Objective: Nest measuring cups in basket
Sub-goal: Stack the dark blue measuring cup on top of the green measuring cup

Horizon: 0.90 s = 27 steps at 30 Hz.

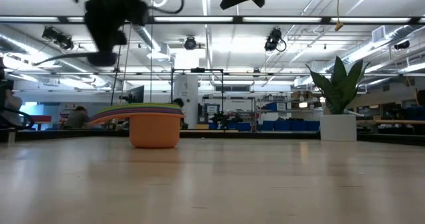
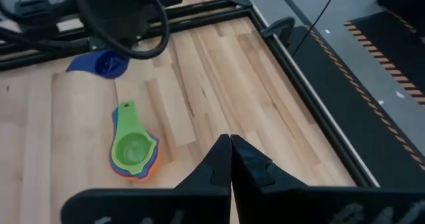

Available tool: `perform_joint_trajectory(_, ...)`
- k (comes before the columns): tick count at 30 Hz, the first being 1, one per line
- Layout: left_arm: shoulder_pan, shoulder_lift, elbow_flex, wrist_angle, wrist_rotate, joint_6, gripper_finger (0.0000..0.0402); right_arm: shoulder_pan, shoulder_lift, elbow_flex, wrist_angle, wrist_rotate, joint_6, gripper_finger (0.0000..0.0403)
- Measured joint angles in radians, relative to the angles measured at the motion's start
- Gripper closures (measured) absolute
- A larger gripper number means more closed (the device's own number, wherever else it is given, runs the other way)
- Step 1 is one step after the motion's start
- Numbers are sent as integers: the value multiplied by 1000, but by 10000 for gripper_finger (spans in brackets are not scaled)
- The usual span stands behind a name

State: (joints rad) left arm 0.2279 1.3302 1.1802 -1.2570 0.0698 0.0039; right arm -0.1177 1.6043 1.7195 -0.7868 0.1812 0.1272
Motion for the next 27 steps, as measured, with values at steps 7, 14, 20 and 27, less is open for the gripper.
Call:
perform_joint_trajectory(7,0,228,230,-25,20,287,397,-12,-4,0,-1,0,0,400)
perform_joint_trajectory(14,-10,389,318,-28,157,628,397,-9,-6,0,-4,0,-17,400)
perform_joint_trajectory(20,-42,477,318,24,124,748,397,-9,-18,0,-17,0,-30,400)
perform_joint_trajectory(27,-72,533,319,51,124,769,397,-9,-28,0,-29,0,-35,400)
